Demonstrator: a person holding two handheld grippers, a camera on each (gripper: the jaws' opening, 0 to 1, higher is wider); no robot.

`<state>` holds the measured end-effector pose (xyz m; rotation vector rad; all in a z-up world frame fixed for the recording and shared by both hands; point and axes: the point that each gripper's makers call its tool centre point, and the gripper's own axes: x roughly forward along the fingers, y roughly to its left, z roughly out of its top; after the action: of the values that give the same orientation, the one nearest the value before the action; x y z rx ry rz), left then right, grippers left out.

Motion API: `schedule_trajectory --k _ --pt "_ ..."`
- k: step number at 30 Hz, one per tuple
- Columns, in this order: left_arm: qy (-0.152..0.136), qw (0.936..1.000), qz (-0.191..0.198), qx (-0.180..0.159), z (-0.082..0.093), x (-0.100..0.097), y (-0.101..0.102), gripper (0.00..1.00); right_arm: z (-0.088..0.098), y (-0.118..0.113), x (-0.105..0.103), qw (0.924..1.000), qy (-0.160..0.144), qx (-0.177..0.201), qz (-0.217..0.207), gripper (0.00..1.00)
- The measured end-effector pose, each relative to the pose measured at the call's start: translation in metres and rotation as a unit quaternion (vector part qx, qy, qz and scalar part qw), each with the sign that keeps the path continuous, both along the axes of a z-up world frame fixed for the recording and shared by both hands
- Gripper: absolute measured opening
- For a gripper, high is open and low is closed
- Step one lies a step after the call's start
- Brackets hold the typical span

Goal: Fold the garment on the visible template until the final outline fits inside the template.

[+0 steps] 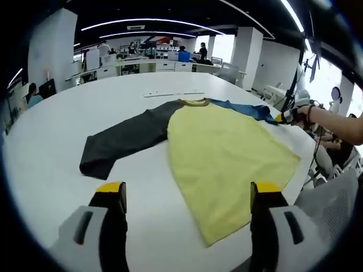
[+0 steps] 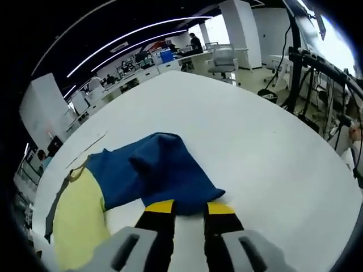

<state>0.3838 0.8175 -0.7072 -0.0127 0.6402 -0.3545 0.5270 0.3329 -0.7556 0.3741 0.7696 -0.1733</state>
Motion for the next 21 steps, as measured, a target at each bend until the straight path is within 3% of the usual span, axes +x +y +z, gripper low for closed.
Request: schedule_trajectory --k 8,21 --pt "0.002 1.0000 0.003 0.003 -0.001 -0.001 0.001 0.85 0.000 -0.005 0.001 0.9999 0.004 -0.009 -0.003 0.00" --pt "-0.007 1.0000 0.001 -0.005 0.006 0.003 -0.002 0.87 0.014 -0.046 -0.001 0.9972 0.021 -0.071 0.011 0.00"
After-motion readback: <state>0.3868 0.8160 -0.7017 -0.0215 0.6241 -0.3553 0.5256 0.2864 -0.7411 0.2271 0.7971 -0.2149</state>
